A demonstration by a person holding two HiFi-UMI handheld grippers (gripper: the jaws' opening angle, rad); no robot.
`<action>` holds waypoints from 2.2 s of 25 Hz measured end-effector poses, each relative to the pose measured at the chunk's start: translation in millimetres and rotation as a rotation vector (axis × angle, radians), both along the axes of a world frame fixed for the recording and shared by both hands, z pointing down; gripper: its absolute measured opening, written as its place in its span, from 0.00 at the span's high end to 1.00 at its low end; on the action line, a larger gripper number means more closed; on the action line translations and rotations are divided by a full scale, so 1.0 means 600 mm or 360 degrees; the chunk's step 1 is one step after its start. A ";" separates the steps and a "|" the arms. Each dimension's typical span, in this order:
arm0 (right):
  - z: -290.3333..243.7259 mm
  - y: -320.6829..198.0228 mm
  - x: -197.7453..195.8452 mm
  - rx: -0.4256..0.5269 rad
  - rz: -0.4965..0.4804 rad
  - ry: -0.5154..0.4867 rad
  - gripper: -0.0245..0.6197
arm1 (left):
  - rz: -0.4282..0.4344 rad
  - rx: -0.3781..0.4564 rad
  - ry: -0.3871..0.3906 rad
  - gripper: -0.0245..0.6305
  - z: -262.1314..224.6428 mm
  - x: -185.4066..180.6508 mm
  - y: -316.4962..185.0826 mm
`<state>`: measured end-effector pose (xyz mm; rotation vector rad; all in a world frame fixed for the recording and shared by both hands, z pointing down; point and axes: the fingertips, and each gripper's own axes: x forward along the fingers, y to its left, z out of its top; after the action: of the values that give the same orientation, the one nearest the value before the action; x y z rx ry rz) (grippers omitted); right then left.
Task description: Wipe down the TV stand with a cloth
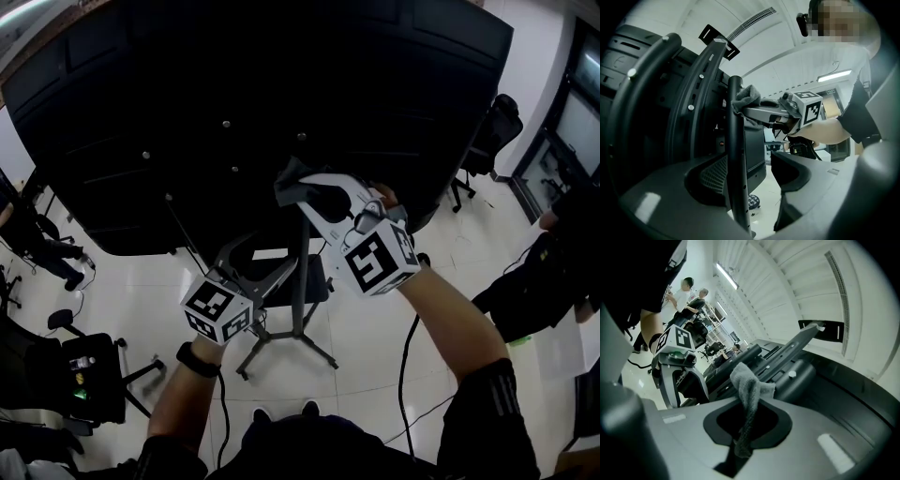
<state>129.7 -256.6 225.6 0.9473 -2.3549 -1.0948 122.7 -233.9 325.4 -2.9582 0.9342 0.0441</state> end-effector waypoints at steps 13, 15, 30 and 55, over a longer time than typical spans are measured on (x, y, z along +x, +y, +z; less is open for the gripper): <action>0.141 -0.002 -0.004 0.0054 -0.0014 0.0289 0.92 | -0.0021 -0.0132 -0.0028 0.49 0.081 0.005 -0.005; 0.165 -0.004 -0.005 0.0034 -0.0023 0.0311 0.92 | -0.0024 -0.0148 -0.0034 0.49 0.097 0.006 -0.005; 0.340 -0.004 -0.010 -0.0078 -0.0086 0.0436 0.92 | -0.0043 -0.0303 -0.0046 0.48 0.232 0.011 -0.022; 0.695 -0.014 -0.002 -0.0475 0.0031 0.0487 0.93 | -0.0051 -0.0710 -0.0186 0.48 0.571 -0.003 -0.020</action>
<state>128.6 -264.8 642.9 0.6441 -2.1707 -0.7862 121.2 -245.9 668.2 -3.2916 1.0993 -0.3841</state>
